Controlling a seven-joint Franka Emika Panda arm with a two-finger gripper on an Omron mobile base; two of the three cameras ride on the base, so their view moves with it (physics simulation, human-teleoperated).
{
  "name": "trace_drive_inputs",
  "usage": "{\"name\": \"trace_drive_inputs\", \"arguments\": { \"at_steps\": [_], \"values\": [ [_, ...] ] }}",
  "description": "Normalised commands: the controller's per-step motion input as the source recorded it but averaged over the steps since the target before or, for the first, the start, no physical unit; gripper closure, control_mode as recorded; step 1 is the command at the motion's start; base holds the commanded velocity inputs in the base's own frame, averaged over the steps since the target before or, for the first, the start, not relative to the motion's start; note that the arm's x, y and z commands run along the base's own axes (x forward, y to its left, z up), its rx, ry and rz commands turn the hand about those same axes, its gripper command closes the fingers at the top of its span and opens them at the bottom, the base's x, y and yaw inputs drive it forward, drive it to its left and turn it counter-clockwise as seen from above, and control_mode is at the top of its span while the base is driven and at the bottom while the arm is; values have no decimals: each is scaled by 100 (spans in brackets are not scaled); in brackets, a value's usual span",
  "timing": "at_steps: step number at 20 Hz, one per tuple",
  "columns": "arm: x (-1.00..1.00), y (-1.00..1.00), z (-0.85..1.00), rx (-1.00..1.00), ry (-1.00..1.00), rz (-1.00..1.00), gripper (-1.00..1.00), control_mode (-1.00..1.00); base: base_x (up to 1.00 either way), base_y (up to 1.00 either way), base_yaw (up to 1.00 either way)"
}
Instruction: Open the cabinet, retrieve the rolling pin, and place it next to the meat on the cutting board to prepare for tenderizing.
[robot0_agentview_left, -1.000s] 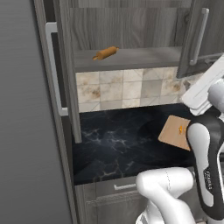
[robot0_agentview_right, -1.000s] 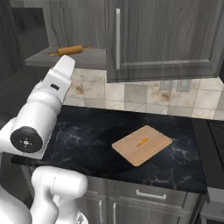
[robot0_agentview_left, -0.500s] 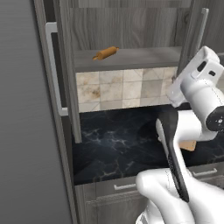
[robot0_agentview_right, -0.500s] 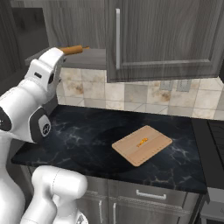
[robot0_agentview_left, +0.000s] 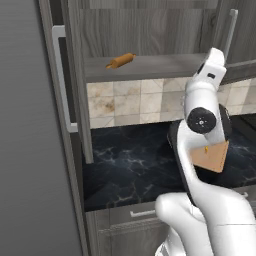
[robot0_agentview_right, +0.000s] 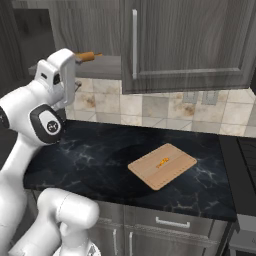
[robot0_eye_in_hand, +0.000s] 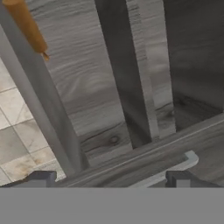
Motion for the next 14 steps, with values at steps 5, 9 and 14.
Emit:
{"name": "trace_drive_inputs", "arguments": {
  "at_steps": [5,9,14],
  "values": [
    [46,0,0,-5,5,-20,-100,-100,0,0,0],
    [19,-9,0,0,7,-14,-100,-100,0,0,0],
    [23,-15,0,0,5,-10,-100,-100,0,0,0]
  ]
}}
